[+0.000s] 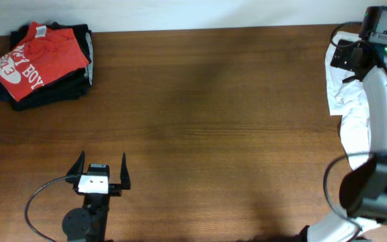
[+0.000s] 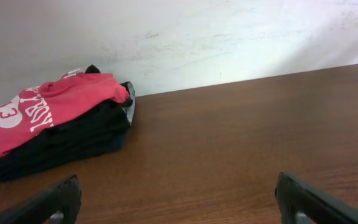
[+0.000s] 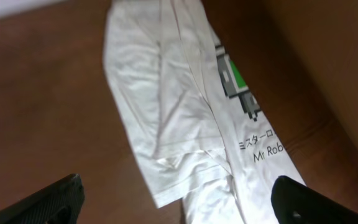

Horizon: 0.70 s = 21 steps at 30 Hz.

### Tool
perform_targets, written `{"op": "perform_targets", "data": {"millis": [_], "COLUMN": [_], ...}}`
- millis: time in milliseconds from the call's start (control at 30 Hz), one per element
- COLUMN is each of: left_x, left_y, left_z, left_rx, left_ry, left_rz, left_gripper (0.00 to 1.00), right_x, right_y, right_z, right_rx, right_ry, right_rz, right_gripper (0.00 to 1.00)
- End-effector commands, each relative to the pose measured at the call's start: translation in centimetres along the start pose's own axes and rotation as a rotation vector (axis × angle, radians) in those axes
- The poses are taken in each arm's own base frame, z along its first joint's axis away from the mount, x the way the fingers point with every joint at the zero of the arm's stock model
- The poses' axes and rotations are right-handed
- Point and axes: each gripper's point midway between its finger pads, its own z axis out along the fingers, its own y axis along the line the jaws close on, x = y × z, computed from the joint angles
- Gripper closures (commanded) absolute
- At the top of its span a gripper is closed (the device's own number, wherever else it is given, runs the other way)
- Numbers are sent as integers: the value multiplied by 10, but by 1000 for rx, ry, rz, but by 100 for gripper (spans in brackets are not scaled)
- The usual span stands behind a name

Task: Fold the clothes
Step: 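Grasp the white T-shirt's top edge with the right gripper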

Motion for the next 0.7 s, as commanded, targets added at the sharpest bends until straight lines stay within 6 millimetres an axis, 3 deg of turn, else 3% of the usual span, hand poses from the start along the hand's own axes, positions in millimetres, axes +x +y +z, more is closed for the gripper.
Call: {"op": "perform_targets", "data": {"millis": [0,133,167,233,333,433,467,533,667], "left_x": [2,2,2,2,2,2,2,2,2], "left_y": [0,0,0,0,0,0,0,0,0], "left_z": [0,0,0,0,0,0,0,0,0], "left_rx": [-2,-2,-2,-2,-2,-2,-2,-2,-2], "left_ry": [3,3,3,3,3,3,3,3,3], "left_rz": [-6,-6,-6,-6,-6,-6,-6,-6,-6], "left_gripper": [1,1,1,1,1,1,1,1,1], "right_x": [21,82,87,94,89,90,92,96,100], "right_y": [-13,-12,-9,9,26,26,26,22,11], "right_z": [53,138,147,162,167,169,170,174,174], "right_rx": [35,27,21,-65,-148,-147,-146,-123,-56], "right_ry": [104,295,305,313,282,283,288,299,316], "right_rz": [-16,-18,-18,-45,-41,-40,-41,-46,-61], "right_gripper": [7,17,27,30,29,31,33,52,57]}}
